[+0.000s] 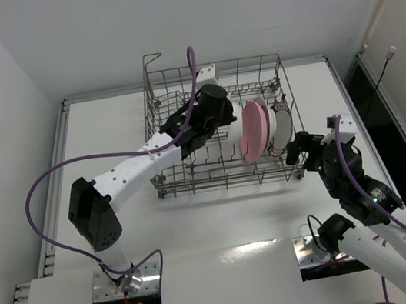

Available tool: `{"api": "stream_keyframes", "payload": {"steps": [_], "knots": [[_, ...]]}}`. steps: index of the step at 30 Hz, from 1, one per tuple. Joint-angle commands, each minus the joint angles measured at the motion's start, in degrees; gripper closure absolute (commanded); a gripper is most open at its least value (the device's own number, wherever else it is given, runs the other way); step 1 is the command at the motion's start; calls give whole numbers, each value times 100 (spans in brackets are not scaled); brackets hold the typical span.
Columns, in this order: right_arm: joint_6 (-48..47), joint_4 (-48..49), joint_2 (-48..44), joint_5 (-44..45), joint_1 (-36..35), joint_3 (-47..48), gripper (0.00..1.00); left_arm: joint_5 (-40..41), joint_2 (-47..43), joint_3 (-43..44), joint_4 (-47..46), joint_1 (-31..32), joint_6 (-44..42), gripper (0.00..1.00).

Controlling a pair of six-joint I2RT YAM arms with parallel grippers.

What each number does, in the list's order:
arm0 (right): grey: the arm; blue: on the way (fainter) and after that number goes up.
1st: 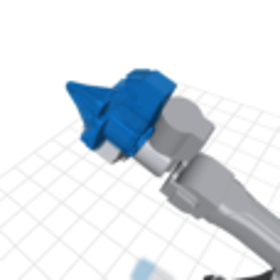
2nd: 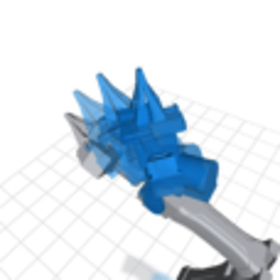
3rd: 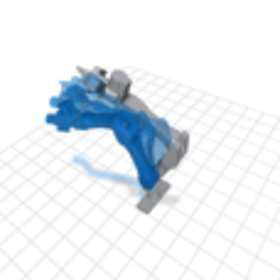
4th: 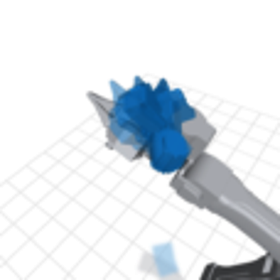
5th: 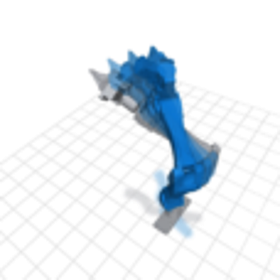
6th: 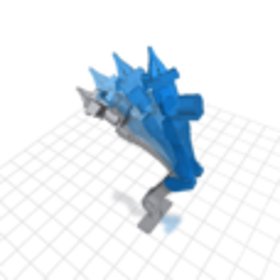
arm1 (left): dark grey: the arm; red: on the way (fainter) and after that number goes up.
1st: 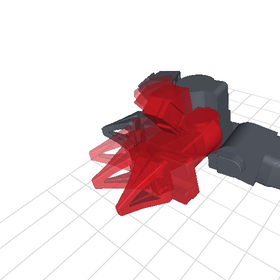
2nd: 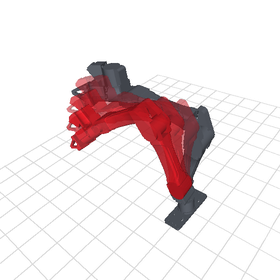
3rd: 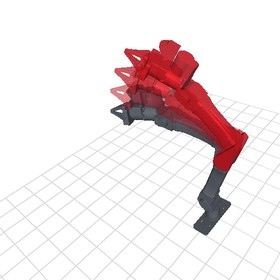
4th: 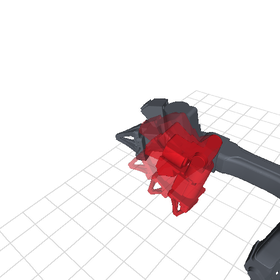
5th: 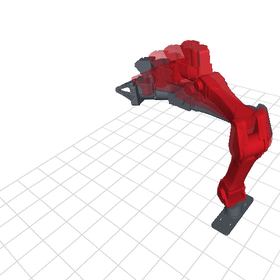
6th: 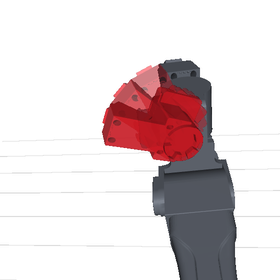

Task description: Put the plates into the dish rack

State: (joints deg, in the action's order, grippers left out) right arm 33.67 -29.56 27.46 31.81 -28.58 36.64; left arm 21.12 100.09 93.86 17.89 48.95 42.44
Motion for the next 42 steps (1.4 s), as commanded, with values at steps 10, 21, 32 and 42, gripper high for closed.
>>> {"api": "stream_keyframes", "payload": {"steps": [10, 21, 32, 42], "knots": [[87, 355, 145, -88, 37, -8, 0, 1042, -666, -78, -1472, 791, 344, 100], [87, 240, 31, -88, 37, 45, 0, 1323, -614, -43, -1710, 967, 405, 100], [87, 82, -31, -35, 37, 45, 0, 1921, -842, -500, -1815, 1073, 459, 100], [87, 91, -31, -140, 37, 97, 0, 2124, -658, -756, -1930, 1135, 344, 100]]}}
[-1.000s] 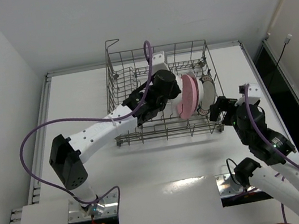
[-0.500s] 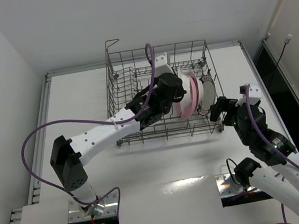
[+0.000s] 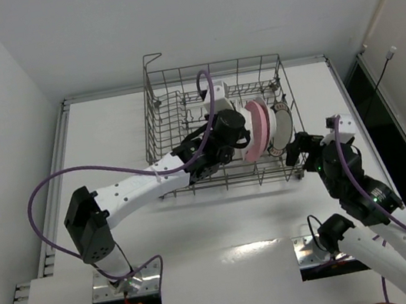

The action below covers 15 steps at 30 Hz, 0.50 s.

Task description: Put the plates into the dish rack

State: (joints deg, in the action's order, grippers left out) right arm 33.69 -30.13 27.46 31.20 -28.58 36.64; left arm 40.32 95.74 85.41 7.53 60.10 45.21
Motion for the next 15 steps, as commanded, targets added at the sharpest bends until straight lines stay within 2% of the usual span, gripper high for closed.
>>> {"api": "stream_keyframes", "payload": {"steps": [1, 7, 12, 15], "knots": [[85, 148, -31, -79, 37, 97, 0, 153, -110, 151, -894, 20, 67, 100], [-55, 7, 22, -131, 37, 413, 0, 354, 76, 99, -894, 20, 67, 100], [-109, -282, 75, -132, 37, 546, 0, 407, 129, -103, -973, -270, 207, 100], [-109, -388, 14, -132, 37, 598, 0, 319, 190, -156, -973, -507, 207, 92]]}}
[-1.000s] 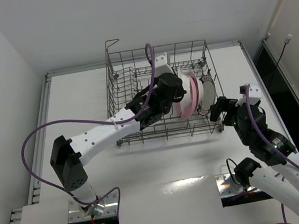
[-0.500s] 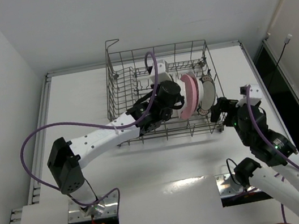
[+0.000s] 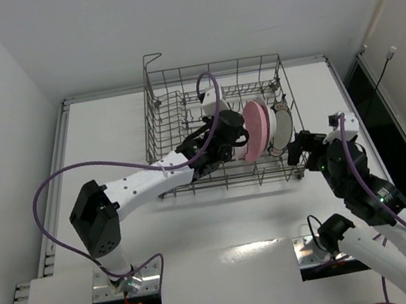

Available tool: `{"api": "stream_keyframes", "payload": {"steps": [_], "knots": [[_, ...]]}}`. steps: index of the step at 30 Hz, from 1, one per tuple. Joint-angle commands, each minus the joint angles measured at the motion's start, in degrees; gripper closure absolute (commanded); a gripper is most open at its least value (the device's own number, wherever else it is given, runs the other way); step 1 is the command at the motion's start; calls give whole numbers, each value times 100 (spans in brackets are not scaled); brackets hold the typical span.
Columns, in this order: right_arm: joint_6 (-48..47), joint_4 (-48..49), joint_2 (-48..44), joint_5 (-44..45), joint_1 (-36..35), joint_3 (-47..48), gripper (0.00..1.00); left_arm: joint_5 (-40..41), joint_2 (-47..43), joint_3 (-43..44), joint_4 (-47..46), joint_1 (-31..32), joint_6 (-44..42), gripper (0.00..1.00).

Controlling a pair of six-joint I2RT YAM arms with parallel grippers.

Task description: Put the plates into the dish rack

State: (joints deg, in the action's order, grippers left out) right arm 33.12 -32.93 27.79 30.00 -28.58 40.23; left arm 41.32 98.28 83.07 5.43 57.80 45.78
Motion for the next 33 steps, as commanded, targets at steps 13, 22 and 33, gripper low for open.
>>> {"api": "stream_keyframes", "payload": {"steps": [13, 22, 33], "knots": [[-52, -837, 314, -12, 37, 1329, 0, -1767, 535, 394, -262, -1069, 151, 34], [-359, -1163, 1079, -502, 37, 2181, 0, -1224, -1064, 342, -17, -947, -1526, 26], [-517, -996, 1904, -1110, -16, 3139, 0, 386, -2515, -1020, -111, -367, -3399, 14]]}}
